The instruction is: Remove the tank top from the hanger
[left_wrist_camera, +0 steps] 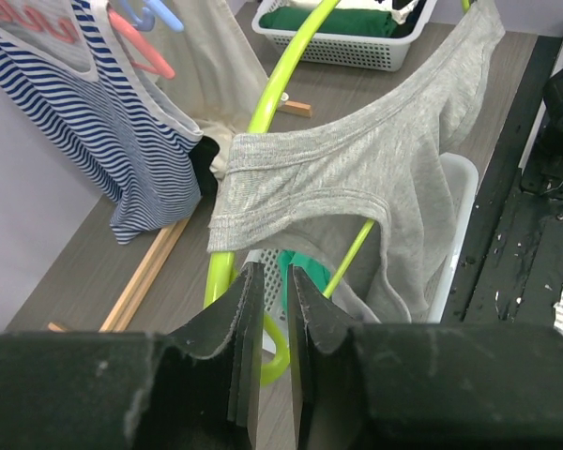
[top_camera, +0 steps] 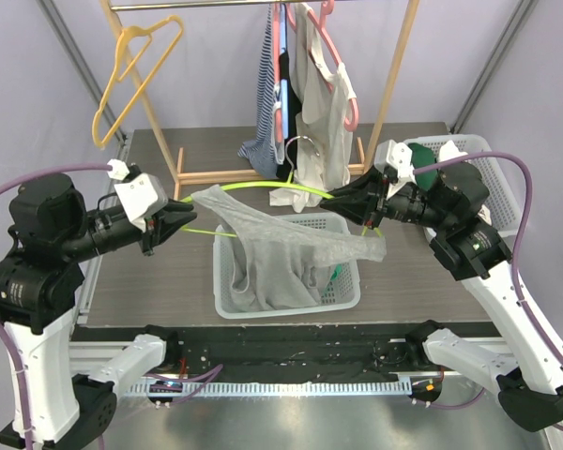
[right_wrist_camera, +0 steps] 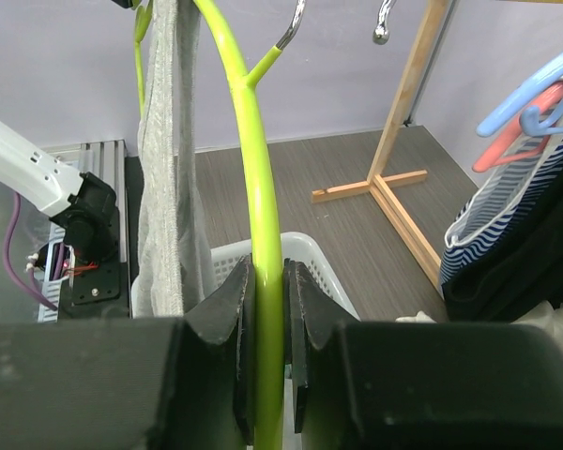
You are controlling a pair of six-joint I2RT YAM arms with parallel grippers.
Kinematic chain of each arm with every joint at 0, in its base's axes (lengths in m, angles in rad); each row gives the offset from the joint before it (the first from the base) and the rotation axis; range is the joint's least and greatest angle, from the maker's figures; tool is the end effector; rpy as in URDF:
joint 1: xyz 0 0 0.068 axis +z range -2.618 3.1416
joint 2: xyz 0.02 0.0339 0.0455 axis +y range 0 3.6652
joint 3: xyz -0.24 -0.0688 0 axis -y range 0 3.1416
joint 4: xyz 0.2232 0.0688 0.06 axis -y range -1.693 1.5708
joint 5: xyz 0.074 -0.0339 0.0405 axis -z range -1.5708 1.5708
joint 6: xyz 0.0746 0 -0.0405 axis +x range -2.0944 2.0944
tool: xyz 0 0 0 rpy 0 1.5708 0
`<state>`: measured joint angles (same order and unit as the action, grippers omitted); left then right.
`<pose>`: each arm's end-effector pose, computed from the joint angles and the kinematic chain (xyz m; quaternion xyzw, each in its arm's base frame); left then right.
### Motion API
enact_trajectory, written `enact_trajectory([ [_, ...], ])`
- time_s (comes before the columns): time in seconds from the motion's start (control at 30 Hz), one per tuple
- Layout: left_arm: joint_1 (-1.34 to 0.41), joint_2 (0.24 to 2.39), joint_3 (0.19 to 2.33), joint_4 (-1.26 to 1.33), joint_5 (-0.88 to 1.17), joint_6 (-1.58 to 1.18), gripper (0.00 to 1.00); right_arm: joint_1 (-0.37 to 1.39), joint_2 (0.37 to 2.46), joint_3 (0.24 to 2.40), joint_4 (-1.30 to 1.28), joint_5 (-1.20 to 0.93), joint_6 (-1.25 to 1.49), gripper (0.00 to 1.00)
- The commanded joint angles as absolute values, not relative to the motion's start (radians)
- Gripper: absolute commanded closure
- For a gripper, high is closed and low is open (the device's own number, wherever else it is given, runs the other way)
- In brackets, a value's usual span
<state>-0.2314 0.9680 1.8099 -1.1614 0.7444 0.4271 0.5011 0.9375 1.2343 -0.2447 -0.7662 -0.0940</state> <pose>0.0957 -0.0745 0.4772 0.4457 0.6457 -0.2401 0.5717 0.1518 0.1421 0.4363 -0.4464 0.5310 0.3880 0.6068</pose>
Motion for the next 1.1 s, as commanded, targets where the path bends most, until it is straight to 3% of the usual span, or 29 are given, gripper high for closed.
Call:
enact_trajectory([
  [0.0, -0.232, 0.962, 1.818, -1.124, 0.747, 0.437, 0.81, 0.5, 0.916, 1.27, -0.137, -0.79, -0.057, 0.99],
  [0.63, -0.235, 0.994, 1.773, -1.088, 0.738, 0.511, 0.83, 0.503, 0.913, 1.21, -0.011, -0.867, 0.072, 0.99],
  [1.07, -0.261, 1.063, 1.79, -1.051, 0.842, 0.417, 0.86, 0.598, 0.943, 1.175, 0.028, -0.839, 0.077, 0.99],
])
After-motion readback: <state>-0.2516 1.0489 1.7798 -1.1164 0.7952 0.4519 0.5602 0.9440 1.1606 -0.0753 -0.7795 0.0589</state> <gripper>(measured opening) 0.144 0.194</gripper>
